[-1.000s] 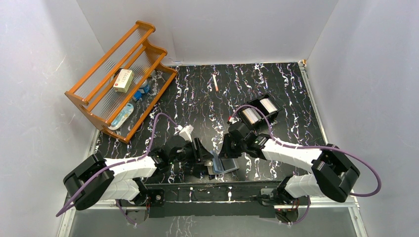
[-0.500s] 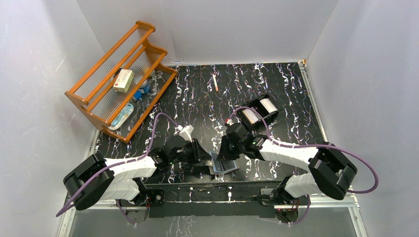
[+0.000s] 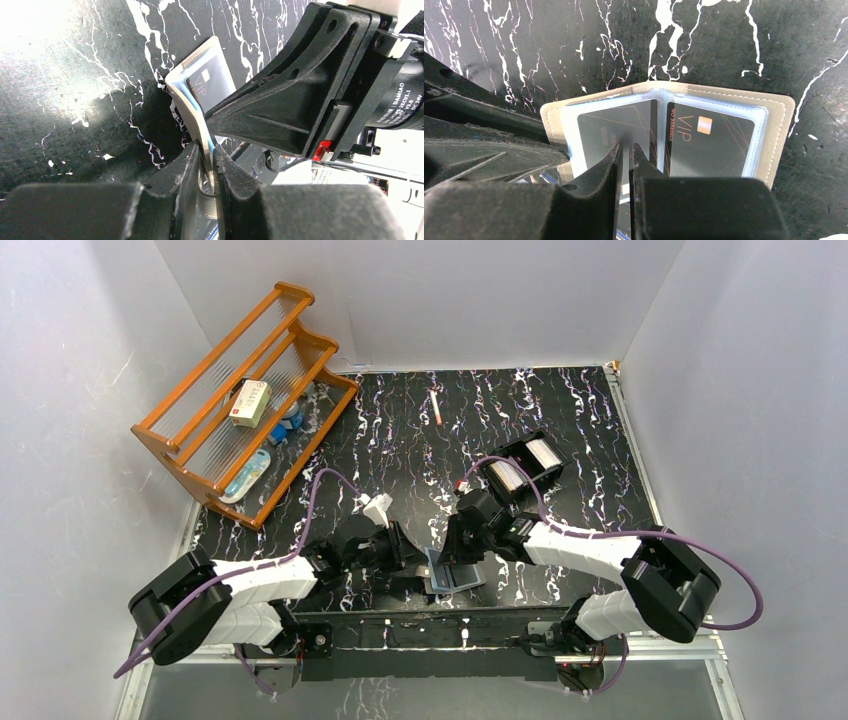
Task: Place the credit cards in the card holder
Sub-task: Turn over the card slot in the card holder.
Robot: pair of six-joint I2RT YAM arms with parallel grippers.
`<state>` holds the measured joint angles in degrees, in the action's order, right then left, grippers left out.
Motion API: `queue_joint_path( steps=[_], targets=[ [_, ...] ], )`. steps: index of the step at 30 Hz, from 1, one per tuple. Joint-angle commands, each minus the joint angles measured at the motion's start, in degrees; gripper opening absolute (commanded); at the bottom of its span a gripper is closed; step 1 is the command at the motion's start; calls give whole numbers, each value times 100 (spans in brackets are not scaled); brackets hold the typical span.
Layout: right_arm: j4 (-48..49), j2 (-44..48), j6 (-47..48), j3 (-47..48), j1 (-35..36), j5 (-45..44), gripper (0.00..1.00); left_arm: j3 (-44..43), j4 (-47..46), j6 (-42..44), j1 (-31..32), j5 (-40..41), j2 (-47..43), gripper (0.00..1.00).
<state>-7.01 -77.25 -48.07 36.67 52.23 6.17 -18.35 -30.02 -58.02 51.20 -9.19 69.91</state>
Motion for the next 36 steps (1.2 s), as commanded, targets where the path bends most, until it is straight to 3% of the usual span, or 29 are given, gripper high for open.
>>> queue_joint_path(
  steps=[1,5,10,14,19,28,36],
  targets=[
    [248,-33,-44,1,32,-10,17,-79,-179,98,-12,-35,63,17],
    [261,-44,-45,-4,39,-11,18,-126,-194,128,-9,-86,177,20],
    [261,-36,-44,-6,37,-20,18,-144,-299,154,-11,-170,202,0],
    [135,-8,-4,51,38,-62,17,-181,-156,206,-12,-212,-28,0],
    [-427,334,233,210,41,-561,18,-593,1334,645,-15,76,-682,0],
    [-151,135,209,48,36,-490,18,-1279,2785,1063,-54,45,-1162,0],
    [206,25,109,-111,50,-259,18,-1179,2138,829,-57,-410,-610,0]
  ],
)
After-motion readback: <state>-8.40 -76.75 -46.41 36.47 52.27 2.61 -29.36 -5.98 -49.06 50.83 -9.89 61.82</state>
